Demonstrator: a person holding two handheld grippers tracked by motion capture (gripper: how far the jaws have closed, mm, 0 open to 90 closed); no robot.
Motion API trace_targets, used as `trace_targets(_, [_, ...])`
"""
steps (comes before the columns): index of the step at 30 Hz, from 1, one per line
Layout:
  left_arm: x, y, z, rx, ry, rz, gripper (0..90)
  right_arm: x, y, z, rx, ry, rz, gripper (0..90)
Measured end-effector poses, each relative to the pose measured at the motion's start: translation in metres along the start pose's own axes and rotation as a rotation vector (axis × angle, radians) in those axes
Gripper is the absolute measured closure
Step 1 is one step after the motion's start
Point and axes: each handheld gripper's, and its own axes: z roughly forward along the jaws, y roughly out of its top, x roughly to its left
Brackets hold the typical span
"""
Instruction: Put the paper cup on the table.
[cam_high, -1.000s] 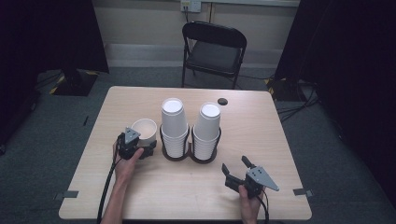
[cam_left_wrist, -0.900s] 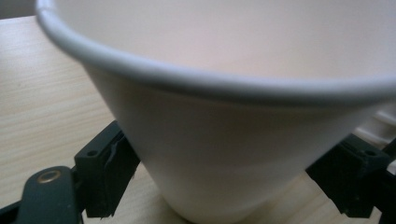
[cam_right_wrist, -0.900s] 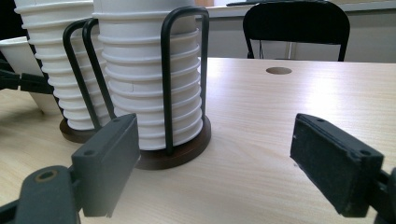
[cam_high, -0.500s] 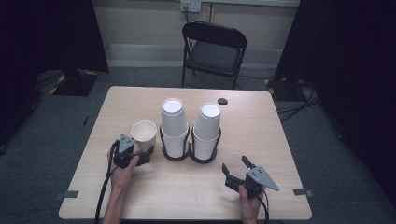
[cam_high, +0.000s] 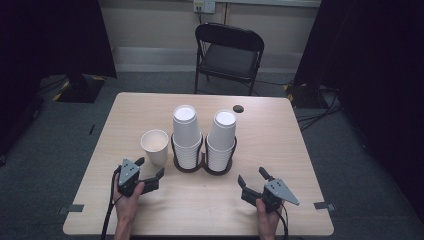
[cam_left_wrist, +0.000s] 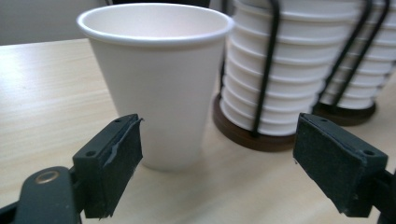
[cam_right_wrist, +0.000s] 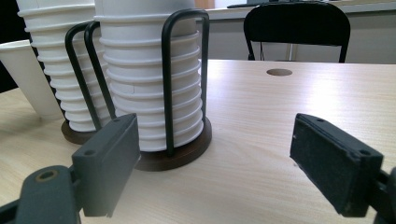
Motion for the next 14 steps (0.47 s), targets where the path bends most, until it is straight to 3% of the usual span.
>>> trace_targets(3, [-0.011,-0.006,-0.006,0.023,-0.031,0.010,15.3,0.000,0.000,0.000,0.003,0.001,-0.003,15.0])
trace_targets(6, [-0.021,-0.015,-0.012,0.017,-0.054,-0.004,15.4,0.000,0.000,0.001,0.006,0.006,0.000,15.2])
trace_targets(9, [-0.028,-0.017,-0.015,0.002,-0.032,0.037,15.3,-0.001,0.001,0.001,0.015,0.009,0.000,15.5])
trace_targets(14, [-0.031,-0.020,-0.019,-0.049,-0.029,0.038,15.4,-0.001,0.001,0.003,0.036,-0.008,0.006,14.9])
